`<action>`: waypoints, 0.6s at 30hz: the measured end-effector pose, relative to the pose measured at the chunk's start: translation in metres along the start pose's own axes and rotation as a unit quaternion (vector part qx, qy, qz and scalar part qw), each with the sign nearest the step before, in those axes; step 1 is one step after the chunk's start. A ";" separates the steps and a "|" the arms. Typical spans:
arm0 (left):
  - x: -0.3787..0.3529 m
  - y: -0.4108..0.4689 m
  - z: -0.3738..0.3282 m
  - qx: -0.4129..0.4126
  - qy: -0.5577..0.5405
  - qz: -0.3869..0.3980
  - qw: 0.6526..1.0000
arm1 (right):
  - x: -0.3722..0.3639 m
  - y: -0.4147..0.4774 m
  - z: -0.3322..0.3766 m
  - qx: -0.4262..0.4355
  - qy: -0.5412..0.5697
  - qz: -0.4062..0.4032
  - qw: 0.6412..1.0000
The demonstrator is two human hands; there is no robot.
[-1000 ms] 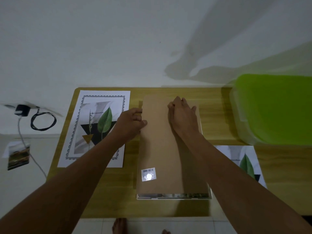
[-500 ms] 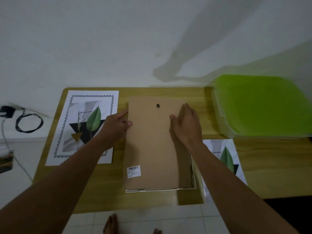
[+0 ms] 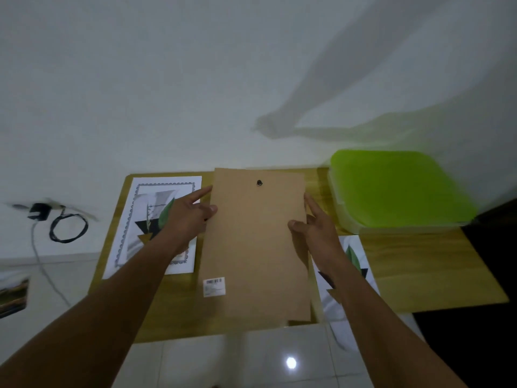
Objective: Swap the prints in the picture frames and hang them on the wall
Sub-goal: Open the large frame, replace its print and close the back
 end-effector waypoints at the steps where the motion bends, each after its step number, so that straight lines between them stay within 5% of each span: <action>1: 0.002 -0.004 -0.008 -0.010 0.008 0.000 1.000 | -0.002 -0.007 0.008 0.005 -0.005 0.012 1.000; 10: -0.045 -0.047 -0.094 -0.069 0.055 0.180 0.980 | 0.044 -0.038 0.099 0.071 0.034 -0.068 0.995; 18: -0.126 -0.047 -0.154 -0.100 0.034 0.168 0.980 | 0.131 -0.031 0.148 0.080 -0.052 -0.104 0.990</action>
Point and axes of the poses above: each hand's wrist, its own y-axis towards the middle knuckle, its own x-axis out of the back of the hand, z = x × y, the point moved 10 cm from there along y, towards the middle knuckle, and after that the axes turned 15 degrees about y, right-handed, at the moved point
